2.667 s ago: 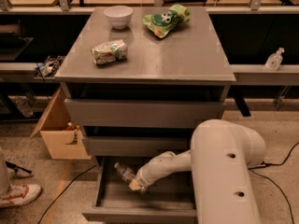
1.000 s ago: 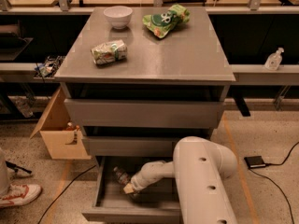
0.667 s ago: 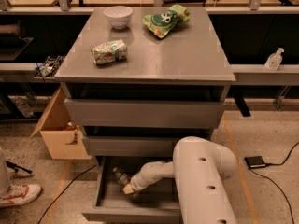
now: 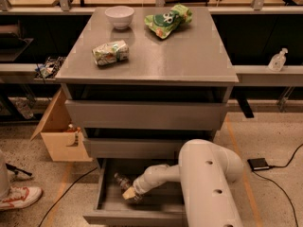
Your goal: Place water bottle into bottom drawer
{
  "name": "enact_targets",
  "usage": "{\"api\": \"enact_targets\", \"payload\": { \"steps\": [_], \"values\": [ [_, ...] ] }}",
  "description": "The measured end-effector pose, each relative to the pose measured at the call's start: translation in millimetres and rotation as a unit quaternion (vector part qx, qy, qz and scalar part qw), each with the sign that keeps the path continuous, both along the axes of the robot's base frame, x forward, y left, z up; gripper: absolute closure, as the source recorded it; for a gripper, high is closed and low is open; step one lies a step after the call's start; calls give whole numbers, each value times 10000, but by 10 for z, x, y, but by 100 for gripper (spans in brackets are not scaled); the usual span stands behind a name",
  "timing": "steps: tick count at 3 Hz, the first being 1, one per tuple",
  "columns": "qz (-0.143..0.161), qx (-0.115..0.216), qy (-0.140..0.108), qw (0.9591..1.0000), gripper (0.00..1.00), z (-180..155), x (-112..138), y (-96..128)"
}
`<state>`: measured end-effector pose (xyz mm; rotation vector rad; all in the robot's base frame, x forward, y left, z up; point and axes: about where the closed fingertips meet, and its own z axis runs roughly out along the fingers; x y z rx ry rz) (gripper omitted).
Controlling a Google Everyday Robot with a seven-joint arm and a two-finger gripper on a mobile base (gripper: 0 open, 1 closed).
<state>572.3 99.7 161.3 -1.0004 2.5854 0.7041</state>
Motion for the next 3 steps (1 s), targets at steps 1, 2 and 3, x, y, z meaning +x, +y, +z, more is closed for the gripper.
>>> {"api": "enact_targets", "payload": {
  "steps": [1, 2, 3],
  "values": [
    [-97, 54, -119, 9999, 0, 98, 21, -121],
    [-413, 340, -450, 9976, 0, 438, 96, -482],
    [-761, 622, -708, 9926, 0, 699, 151, -912]
  ]
}}
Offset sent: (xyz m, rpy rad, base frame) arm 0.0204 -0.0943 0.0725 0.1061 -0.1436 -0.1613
